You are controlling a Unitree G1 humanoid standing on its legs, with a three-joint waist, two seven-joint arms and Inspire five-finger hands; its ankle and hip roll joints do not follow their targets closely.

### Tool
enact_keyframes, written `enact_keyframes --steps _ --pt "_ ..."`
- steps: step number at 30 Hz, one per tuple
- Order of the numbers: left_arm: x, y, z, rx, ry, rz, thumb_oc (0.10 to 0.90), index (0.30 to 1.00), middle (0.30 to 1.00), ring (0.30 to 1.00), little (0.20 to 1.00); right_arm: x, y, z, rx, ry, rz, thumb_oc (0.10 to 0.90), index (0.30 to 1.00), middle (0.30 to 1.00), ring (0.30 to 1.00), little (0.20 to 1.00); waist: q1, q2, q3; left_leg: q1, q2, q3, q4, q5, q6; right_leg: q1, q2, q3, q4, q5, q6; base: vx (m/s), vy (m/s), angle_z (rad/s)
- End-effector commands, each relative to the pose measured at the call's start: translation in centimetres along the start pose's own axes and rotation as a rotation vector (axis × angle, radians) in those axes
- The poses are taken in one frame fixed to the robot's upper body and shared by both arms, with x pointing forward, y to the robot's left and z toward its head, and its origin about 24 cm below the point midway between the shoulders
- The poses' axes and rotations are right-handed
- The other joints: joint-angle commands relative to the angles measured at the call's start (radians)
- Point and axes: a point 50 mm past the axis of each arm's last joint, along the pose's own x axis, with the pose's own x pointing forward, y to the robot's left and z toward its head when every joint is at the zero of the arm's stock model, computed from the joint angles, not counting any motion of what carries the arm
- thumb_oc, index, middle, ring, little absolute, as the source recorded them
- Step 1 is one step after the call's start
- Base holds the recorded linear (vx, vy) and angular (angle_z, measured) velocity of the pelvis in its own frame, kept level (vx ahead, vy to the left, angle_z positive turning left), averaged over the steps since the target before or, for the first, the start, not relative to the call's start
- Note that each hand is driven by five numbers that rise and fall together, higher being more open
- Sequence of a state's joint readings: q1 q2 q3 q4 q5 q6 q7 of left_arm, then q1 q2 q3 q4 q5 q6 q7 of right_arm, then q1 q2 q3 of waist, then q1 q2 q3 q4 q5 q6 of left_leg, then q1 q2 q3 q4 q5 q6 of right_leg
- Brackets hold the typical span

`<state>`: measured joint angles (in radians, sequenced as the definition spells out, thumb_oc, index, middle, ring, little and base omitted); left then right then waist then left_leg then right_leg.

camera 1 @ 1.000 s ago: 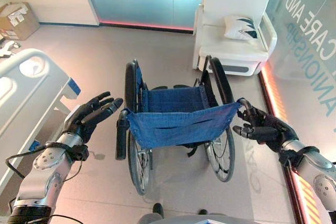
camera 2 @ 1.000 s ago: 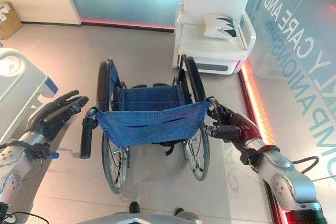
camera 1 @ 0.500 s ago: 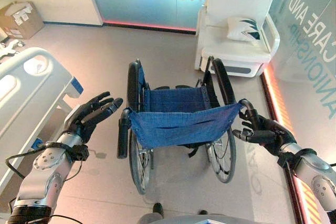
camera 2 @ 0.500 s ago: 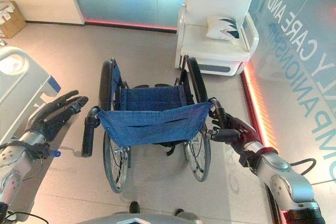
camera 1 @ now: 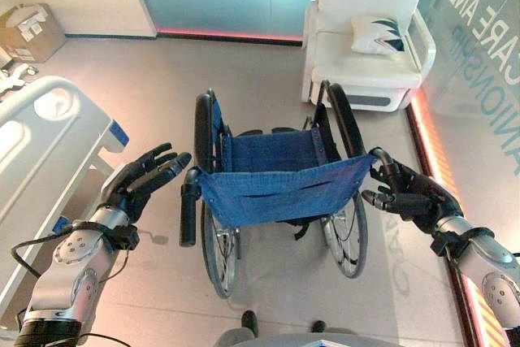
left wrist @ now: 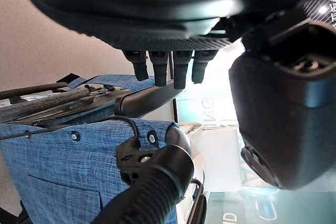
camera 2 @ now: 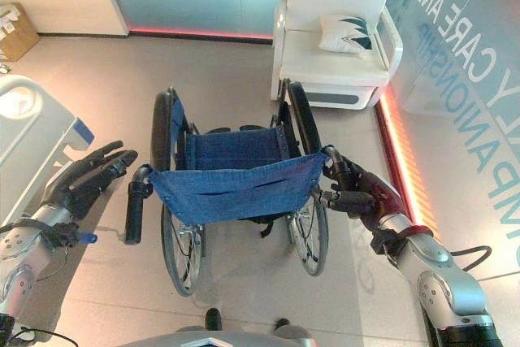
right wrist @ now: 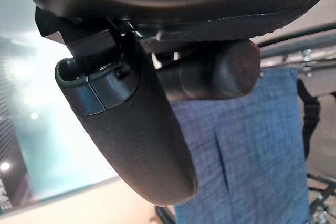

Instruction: Push the wheelchair next to the bed

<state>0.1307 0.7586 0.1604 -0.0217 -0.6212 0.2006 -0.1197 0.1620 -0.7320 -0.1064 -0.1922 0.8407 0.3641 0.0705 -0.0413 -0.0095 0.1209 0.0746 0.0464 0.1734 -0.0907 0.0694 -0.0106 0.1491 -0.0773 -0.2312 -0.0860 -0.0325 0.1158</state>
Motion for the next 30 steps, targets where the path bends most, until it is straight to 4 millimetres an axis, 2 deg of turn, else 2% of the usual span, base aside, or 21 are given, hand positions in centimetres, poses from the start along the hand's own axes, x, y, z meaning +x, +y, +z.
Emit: enact_keyframes --steps 1,4,11,17,18,19,20,25,30 --pt "0.3 1.1 5.3 0.079 -0.254 0.007 0.800 0.900 0.900 0.900 0.900 0.0 4.3 6.6 0.012 -0.323 0.369 0.800 0.900 0.900 0.900 0.900 0.009 -0.011 -0.045 0.029 -0.049 0.061 0.003 -0.069 0.000 -0.078 0.011 0.000 0.062 0.045 0.012 0.00 0.000 0.00" --pt "0.5 1.1 5.4 0.083 -0.252 -0.011 0.800 0.900 0.900 0.900 0.900 0.3 4.7 5.4 0.032 -0.244 0.500 0.800 0.900 0.900 0.900 0.900 0.016 -0.015 -0.047 0.030 -0.049 0.057 0.003 -0.068 -0.003 -0.073 0.011 -0.008 0.057 0.047 0.013 0.00 0.000 0.00" --pt "0.8 0.8 5.5 0.089 -0.250 -0.042 0.800 0.900 0.900 0.900 0.900 0.7 4.8 4.2 0.019 -0.142 0.608 0.800 0.900 0.900 0.900 0.900 0.032 -0.024 -0.048 0.031 -0.051 0.046 0.003 -0.065 -0.006 -0.063 0.011 -0.024 0.048 0.050 0.012 0.00 0.000 0.00" --pt "1.0 0.4 5.4 0.088 -0.248 -0.056 0.800 0.900 0.900 0.900 0.900 1.0 4.9 5.0 0.028 -0.181 0.643 0.800 0.900 0.900 0.900 0.900 0.044 -0.028 -0.043 0.032 -0.051 0.034 0.003 -0.065 -0.009 -0.052 0.012 -0.035 0.040 0.050 0.012 0.00 0.000 0.00" --pt "1.0 0.3 5.2 0.085 -0.245 -0.058 0.800 0.900 0.900 0.900 0.900 1.1 5.1 5.4 0.067 -0.209 0.651 0.671 0.707 0.707 0.707 0.707 0.047 -0.027 -0.043 0.032 -0.050 0.032 0.003 -0.066 -0.009 -0.050 0.012 -0.036 0.040 0.050 0.012 0.00 0.000 0.00" --pt "1.0 0.4 5.0 0.084 -0.242 -0.058 0.800 0.900 0.900 0.900 0.900 1.1 5.2 5.7 0.085 -0.241 0.650 0.494 0.441 0.441 0.441 0.441 0.049 -0.027 -0.043 0.032 -0.050 0.030 0.003 -0.067 -0.009 -0.049 0.012 -0.037 0.038 0.049 0.011 0.00 0.000 0.00" --pt "1.0 0.4 4.8 0.082 -0.240 -0.057 0.800 0.900 0.900 0.900 0.900 1.1 5.2 5.9 0.106 -0.258 0.651 0.400 0.300 0.300 0.300 0.300 0.050 -0.026 -0.044 0.032 -0.049 0.029 0.003 -0.067 -0.009 -0.048 0.012 -0.038 0.038 0.048 0.011 0.00 0.000 0.00" --pt "0.9 0.5 3.7 0.055 -0.219 -0.039 0.800 0.900 0.900 0.900 0.900 1.1 6.0 6.6 0.270 -0.413 0.645 0.400 0.300 0.300 0.300 0.300 0.050 -0.015 -0.050 0.030 -0.047 0.028 0.003 -0.069 -0.008 -0.046 0.010 -0.043 0.039 0.043 0.010 0.01 0.002 0.02" --pt "1.0 0.6 3.0 0.032 -0.203 -0.021 0.800 0.900 0.900 0.900 0.900 1.6 6.2 5.5 0.388 -0.446 0.585 0.400 0.300 0.300 0.300 0.300 0.052 -0.005 -0.053 0.029 -0.045 0.032 0.003 -0.069 -0.009 -0.044 0.004 -0.060 0.042 0.039 0.012 0.00 0.000 0.00"
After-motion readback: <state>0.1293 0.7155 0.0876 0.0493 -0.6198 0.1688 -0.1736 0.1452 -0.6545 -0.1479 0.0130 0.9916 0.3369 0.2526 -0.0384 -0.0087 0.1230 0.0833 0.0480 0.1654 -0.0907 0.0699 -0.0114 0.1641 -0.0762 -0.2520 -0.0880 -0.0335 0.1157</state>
